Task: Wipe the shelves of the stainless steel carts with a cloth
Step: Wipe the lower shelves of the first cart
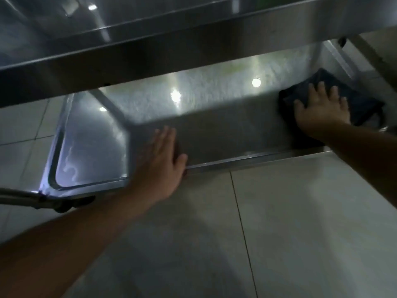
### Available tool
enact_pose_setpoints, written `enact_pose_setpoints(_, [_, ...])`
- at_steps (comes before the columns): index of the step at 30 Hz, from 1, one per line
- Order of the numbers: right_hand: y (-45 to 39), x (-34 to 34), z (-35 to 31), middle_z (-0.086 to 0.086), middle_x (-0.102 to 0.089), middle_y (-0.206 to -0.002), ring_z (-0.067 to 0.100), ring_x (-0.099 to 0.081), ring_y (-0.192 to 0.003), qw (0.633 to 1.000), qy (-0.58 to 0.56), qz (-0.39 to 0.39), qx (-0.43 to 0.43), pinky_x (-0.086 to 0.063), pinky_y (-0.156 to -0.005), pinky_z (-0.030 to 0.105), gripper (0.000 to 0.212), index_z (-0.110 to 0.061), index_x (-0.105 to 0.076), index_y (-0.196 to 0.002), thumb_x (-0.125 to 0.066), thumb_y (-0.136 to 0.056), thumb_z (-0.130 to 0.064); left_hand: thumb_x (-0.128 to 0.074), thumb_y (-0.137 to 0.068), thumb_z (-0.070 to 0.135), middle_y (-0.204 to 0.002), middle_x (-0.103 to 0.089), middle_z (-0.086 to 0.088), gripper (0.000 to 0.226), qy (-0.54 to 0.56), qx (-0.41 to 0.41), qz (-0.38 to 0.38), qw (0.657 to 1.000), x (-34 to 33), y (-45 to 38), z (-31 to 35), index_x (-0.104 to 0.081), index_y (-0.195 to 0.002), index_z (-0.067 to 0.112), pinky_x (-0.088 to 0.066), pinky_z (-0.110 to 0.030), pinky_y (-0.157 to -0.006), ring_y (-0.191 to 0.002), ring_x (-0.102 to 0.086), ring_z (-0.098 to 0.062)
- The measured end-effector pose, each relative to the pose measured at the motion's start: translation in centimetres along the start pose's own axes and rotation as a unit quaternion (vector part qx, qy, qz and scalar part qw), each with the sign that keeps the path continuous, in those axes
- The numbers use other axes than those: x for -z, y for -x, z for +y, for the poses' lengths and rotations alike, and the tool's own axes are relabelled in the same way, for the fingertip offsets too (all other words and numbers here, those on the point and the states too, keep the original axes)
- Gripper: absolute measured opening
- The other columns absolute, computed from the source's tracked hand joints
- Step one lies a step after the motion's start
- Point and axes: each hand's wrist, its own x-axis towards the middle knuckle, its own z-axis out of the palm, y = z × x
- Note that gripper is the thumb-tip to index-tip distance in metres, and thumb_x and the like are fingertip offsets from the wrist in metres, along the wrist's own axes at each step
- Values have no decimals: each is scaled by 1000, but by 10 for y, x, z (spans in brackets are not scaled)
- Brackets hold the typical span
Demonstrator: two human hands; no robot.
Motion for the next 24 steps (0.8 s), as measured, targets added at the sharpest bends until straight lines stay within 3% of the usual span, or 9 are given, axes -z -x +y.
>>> enact_pose_setpoints(3, [24, -20, -66, 5, -1, -174, 32, 2, -160, 996, 25, -9, 80, -3, -128, 51, 72, -19, -8, -166, -24, -107, -56, -39, -110, 47, -178, -11, -9, 73, -54, 63, -23, 996, 26, 8, -71, -15, -170, 12, -14, -47, -131, -164, -6, -25])
enact_pose_setpoints(7, [59, -50, -153, 0, 4, -174, 26, 8, -160, 965, 54, -33, 255, 1, -128, 49, 77, -25, -2, -166, -16, -102, -65, -34, -110, 50, -178, -9, -8, 72, -95, 80, -55, 991, 45, 19, -115, -14, -170, 14, -18, -53, -131, -165, -5, -25])
enact_pose_setpoints(11, [62, -54, -152, -7, 4, -174, 17, 8, -159, 940, 68, -52, 330, 4, -127, 43, 77, -32, -1, -166, -8, -99, -69, -31, -111, 50, -179, -7, -6, 71, -69, 92, -40, 993, 40, 14, -116, -13, -170, 14, -12, -47, -132, -165, -2, -23])
enact_pose_setpoints(13, [48, -45, -119, -7, 0, -174, 17, 4, -159, 951, 66, -40, 298, 0, -127, 44, 73, -33, -4, -165, -15, -101, -67, -32, -111, 49, -179, -7, -6, 71, -52, 106, -33, 992, 34, 11, -113, -13, -170, 15, -10, -45, -132, -165, -2, -22])
enact_pose_setpoints(18, [20, -14, -43, -1, -2, -174, 27, 0, -160, 999, 19, -18, 24, -4, -128, 52, 68, -27, -9, -166, -29, -108, -55, -32, -110, 50, -178, -11, -7, 71, -34, 118, -19, 992, 24, 15, -112, -16, -169, 14, -10, -43, -132, -165, -5, -24])
enact_pose_setpoints(21, [21, -21, -81, 3, 0, -174, 33, 2, -159, 998, 4, -15, -65, -1, -128, 53, 72, -20, -7, -166, -24, -106, -55, -32, -110, 50, -178, -12, -8, 71, -40, 119, -12, 992, 24, 16, -112, -16, -169, 13, -10, -43, -132, -164, -7, -25])
enact_pose_setpoints(24, [29, -43, -161, 4, 1, -174, 33, 4, -159, 999, -10, -15, -36, 1, -127, 52, 75, -18, -8, -166, -24, -104, -57, -32, -110, 50, -178, -13, -8, 71, -44, 120, -8, 992, 23, 15, -113, -16, -169, 13, -10, -42, -132, -164, -7, -24])
